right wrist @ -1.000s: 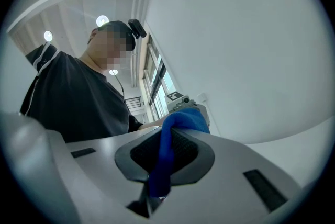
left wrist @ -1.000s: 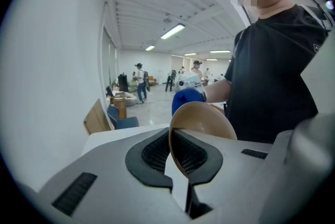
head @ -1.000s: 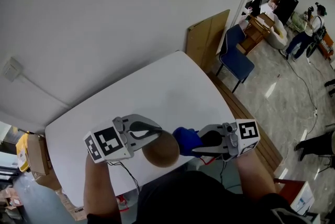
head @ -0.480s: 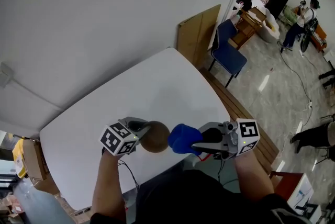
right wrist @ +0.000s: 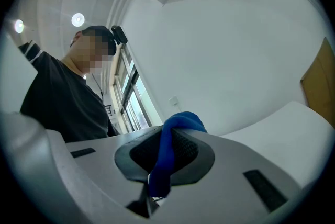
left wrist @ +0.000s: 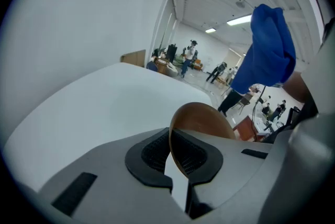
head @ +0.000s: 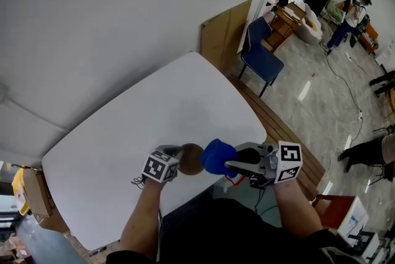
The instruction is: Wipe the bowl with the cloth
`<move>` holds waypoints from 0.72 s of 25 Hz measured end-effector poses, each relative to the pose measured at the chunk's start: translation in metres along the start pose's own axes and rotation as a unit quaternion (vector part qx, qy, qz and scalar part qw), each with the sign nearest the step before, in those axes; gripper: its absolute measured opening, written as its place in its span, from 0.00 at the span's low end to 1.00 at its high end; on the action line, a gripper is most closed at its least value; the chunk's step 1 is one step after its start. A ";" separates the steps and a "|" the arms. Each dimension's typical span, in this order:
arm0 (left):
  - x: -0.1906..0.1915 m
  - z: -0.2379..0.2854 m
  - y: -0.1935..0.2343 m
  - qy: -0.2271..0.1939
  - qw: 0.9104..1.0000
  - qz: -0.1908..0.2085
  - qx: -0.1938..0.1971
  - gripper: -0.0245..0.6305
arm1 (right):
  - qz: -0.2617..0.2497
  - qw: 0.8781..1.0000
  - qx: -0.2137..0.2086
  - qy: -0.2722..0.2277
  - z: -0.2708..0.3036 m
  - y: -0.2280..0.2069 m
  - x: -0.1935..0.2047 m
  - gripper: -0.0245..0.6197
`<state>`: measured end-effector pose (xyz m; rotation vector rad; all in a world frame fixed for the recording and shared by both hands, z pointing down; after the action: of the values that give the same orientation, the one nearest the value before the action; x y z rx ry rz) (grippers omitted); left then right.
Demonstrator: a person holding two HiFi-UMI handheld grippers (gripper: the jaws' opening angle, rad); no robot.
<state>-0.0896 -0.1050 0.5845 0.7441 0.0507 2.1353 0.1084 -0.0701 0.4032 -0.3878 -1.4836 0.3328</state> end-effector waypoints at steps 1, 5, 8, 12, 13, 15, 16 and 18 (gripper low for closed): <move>0.001 0.003 0.002 0.004 1.000 -0.010 -0.002 0.06 | 0.002 1.000 0.003 0.001 -0.001 0.001 0.002 0.09; 0.006 0.016 0.013 0.018 0.999 -0.035 -0.021 0.06 | 0.011 1.000 0.017 0.002 -0.005 0.004 0.009 0.09; 0.008 0.023 0.020 0.021 0.998 -0.050 -0.024 0.06 | 0.017 0.999 0.027 0.004 -0.006 0.007 0.015 0.09; 0.009 0.031 0.027 0.030 0.998 -0.055 -0.028 0.06 | 0.029 0.998 0.047 0.006 -0.007 0.007 0.022 0.09; 0.008 0.033 0.028 0.029 0.998 -0.057 -0.028 0.07 | 0.031 0.998 0.057 0.007 -0.008 0.006 0.024 0.09; 0.006 0.035 0.029 0.026 0.998 -0.059 -0.028 0.07 | 0.037 0.996 0.079 0.010 -0.008 0.004 0.027 0.09; 0.005 0.037 0.029 0.026 0.998 -0.058 -0.029 0.08 | 0.040 0.995 0.087 0.010 -0.009 0.003 0.029 0.09; 0.003 0.040 0.027 0.026 0.998 -0.055 -0.029 0.09 | 0.045 0.994 0.096 0.010 -0.009 0.003 0.031 0.09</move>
<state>-0.0899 -0.1286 0.6268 0.6370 0.0549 2.0425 0.1196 -0.0544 0.4294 -0.3041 -1.4041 0.5383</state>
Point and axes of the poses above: the fingertips, and each gripper's own axes: z forward along the fingers, y to its left, x out of its underside, the point moved 6 cm from there along -z, backward along the fingers, and after that the axes turned 11 degrees about y, right-handed, at the moved point
